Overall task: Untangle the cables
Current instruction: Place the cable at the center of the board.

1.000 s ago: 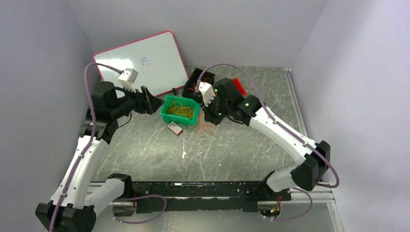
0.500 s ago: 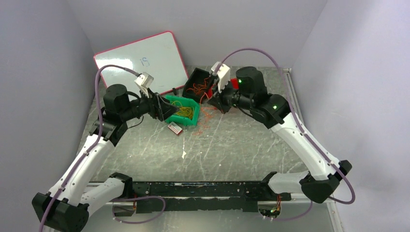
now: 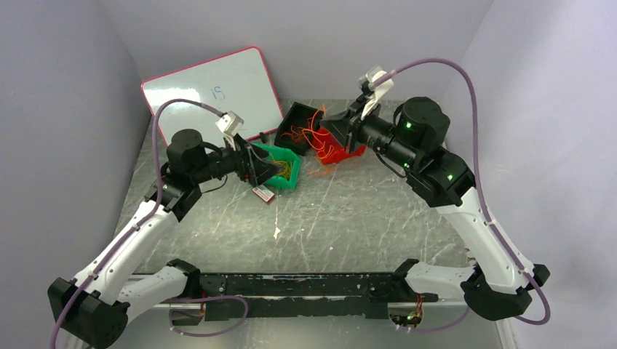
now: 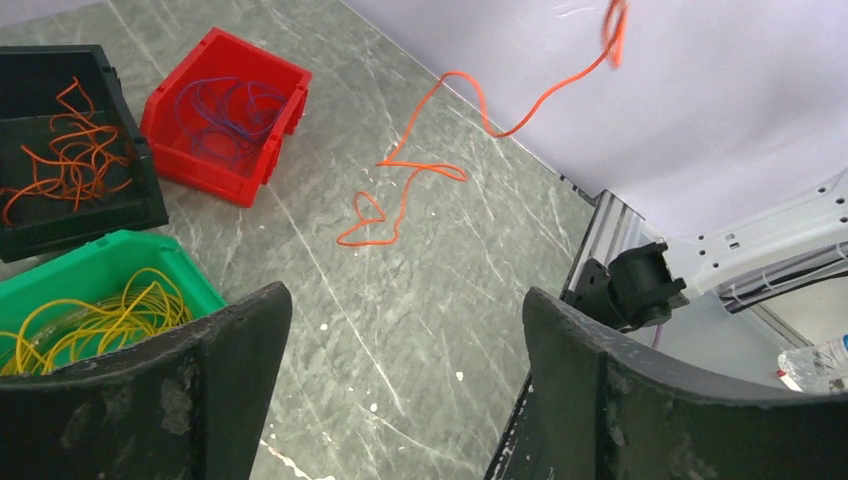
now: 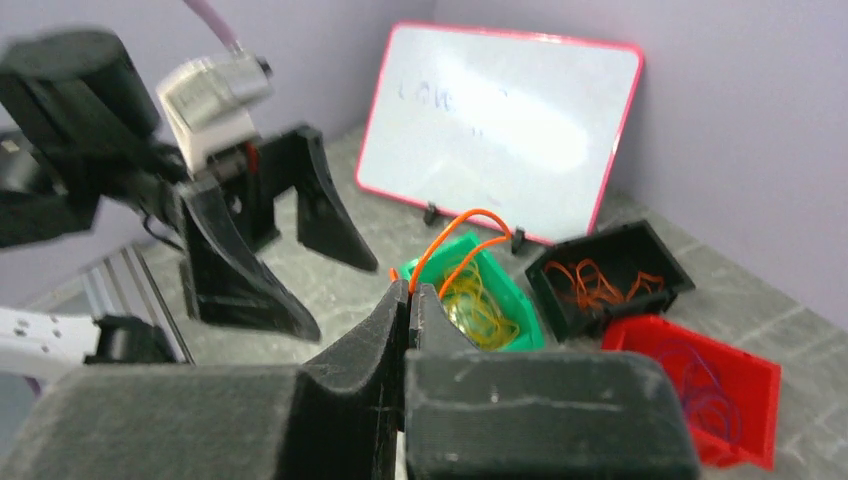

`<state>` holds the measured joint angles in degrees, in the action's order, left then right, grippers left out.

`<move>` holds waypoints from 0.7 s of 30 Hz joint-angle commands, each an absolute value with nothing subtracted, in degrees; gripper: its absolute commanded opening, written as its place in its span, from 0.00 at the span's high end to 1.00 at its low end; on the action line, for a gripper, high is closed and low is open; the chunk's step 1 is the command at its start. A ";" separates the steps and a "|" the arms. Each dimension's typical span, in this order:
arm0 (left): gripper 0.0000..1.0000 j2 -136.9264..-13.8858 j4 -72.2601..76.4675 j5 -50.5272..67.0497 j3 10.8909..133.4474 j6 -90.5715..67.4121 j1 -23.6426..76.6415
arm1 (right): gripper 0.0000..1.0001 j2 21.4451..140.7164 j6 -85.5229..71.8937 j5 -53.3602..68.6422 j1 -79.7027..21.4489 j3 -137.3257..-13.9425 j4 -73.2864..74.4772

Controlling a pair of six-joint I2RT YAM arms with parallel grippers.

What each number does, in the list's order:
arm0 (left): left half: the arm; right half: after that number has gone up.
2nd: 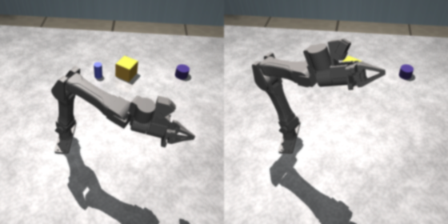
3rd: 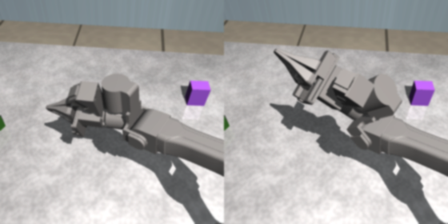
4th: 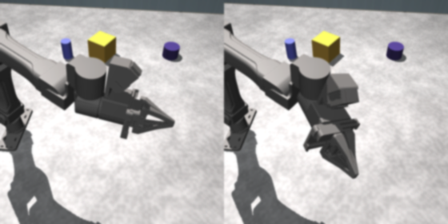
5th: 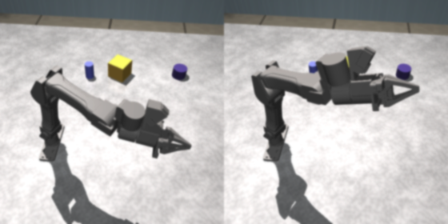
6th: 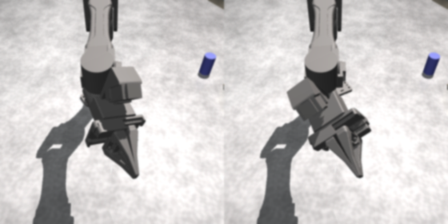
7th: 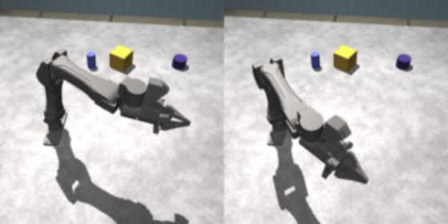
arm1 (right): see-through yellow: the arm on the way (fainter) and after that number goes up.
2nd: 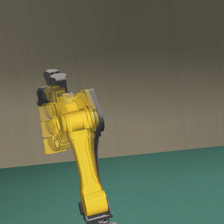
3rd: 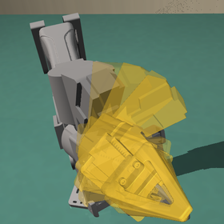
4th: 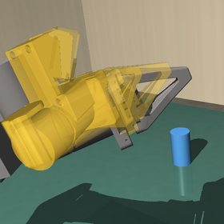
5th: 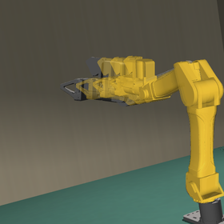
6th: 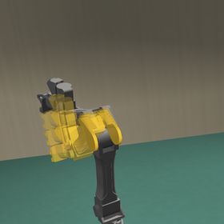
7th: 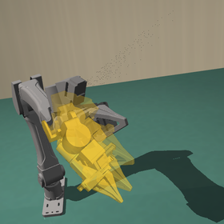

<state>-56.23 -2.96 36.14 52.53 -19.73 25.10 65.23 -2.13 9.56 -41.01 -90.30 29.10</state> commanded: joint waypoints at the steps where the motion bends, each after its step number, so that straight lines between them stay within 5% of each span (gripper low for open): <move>1: 0.07 -57.70 3.45 33.34 50.91 -20.44 27.09 | 1.00 64.87 -6.75 10.09 -40.85 -92.95 22.24; 7: 0.03 -60.02 10.91 32.32 50.05 -27.79 29.06 | 1.00 64.48 -8.68 10.57 -40.78 -92.51 17.52; 21: 0.10 -62.90 10.06 27.71 49.74 -24.27 34.46 | 1.00 63.22 -14.06 10.74 -40.80 -89.52 6.68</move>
